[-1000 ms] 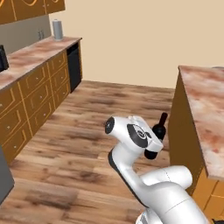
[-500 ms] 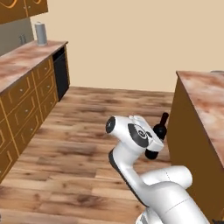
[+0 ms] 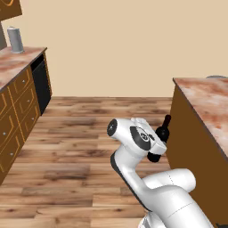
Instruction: There is a wine glass and glass cup on the dining counter. Place the wine bottle next to the wine glass and the juice bottle next to the glass cup.
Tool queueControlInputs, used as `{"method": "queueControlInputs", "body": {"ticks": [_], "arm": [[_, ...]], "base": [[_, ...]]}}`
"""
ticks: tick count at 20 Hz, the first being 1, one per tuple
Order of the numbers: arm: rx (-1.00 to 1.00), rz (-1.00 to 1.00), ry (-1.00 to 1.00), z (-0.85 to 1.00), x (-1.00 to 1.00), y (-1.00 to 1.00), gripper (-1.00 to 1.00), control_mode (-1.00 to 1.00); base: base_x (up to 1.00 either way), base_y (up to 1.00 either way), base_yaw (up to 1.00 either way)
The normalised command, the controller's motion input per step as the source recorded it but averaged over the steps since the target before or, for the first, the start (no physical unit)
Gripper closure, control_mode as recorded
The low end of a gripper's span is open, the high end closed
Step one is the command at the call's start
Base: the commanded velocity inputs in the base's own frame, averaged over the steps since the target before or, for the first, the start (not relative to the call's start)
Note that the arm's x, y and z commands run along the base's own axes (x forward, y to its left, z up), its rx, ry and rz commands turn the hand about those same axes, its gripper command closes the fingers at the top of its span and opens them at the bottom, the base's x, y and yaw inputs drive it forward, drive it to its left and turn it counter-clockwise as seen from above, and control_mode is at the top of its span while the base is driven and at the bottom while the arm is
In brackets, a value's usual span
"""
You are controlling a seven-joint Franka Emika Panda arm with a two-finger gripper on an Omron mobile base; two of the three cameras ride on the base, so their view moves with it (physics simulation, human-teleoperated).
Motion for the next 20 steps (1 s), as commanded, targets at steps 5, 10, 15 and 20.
{"method": "queueControlInputs", "body": {"ticks": [5, 10, 15, 20], "arm": [[0.0, 0.0, 0.0, 0.0, 0.0, 0.0, 1.0, 1.0], [0.0, 0.0, 0.0, 0.0, 0.0, 0.0, 1.0, 1.0], [0.0, 0.0, 0.0, 0.0, 0.0, 0.0, 1.0, 1.0], [0.0, 0.0, 0.0, 0.0, 0.0, 0.0, 1.0, 1.0]], "base": [[0.81, 0.23, -0.28], [0.82, 0.23, -0.27], [0.82, 0.23, -0.27], [0.82, 0.23, -0.27]]}}
